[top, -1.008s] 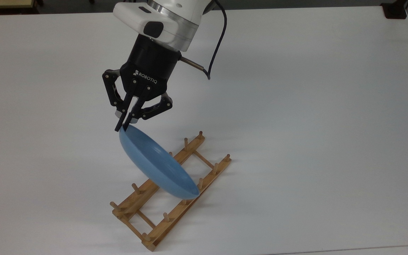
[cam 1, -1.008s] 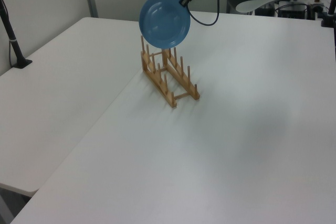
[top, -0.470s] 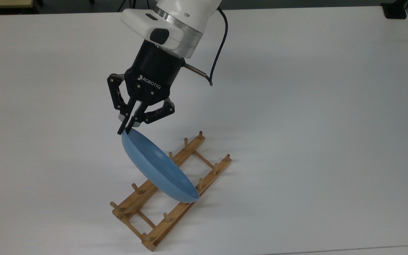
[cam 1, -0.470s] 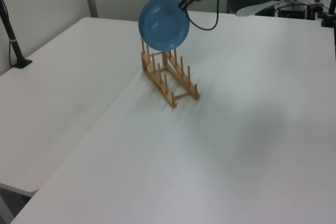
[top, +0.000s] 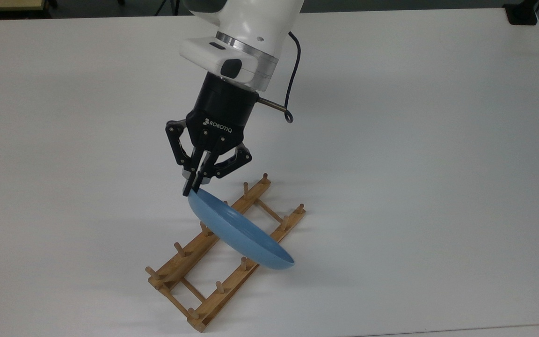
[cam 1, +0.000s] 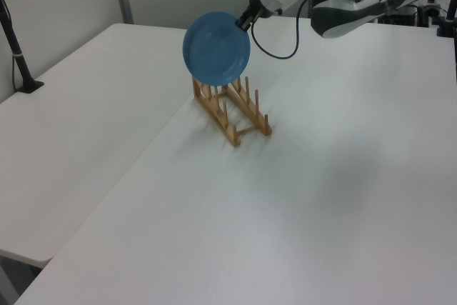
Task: Place plate in plate rack
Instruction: 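Lower the plate edge-first between the rack pegs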
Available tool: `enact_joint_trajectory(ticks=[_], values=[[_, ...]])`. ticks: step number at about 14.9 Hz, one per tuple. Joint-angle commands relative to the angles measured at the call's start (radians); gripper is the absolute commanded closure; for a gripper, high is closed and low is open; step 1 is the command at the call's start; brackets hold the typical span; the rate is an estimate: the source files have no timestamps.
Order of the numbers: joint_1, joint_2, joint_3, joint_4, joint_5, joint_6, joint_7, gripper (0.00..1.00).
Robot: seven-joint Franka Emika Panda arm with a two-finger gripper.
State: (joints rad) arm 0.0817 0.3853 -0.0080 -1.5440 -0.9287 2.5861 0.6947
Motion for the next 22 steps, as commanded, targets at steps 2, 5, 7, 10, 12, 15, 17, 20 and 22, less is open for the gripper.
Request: enact_joint_trajectory(ticks=[2,5,7,10,12,15,17,20,22], values=[[-0.003,0.01,-0.007,-0.019,-0.064,0.052,0.022,1.0],[-0.006,0.006,-0.009,-0.018,-0.059,0.052,0.028,1.0],[-0.01,-0.006,-0.009,-0.016,-0.05,0.051,0.034,1.0],[-0.01,-0.019,-0.009,-0.016,-0.05,0.049,0.066,1.0],[-0.01,-0.022,-0.01,-0.018,-0.055,0.049,0.068,1.0],[-0.01,-0.019,-0.012,-0.025,-0.064,0.049,0.066,1.0],[-0.01,-0.017,-0.013,-0.034,-0.074,0.049,0.066,1.0],[-0.01,-0.016,-0.013,-0.054,-0.102,0.049,0.066,1.0],[-0.013,-0.016,-0.015,-0.062,-0.123,0.049,0.066,1.0]])
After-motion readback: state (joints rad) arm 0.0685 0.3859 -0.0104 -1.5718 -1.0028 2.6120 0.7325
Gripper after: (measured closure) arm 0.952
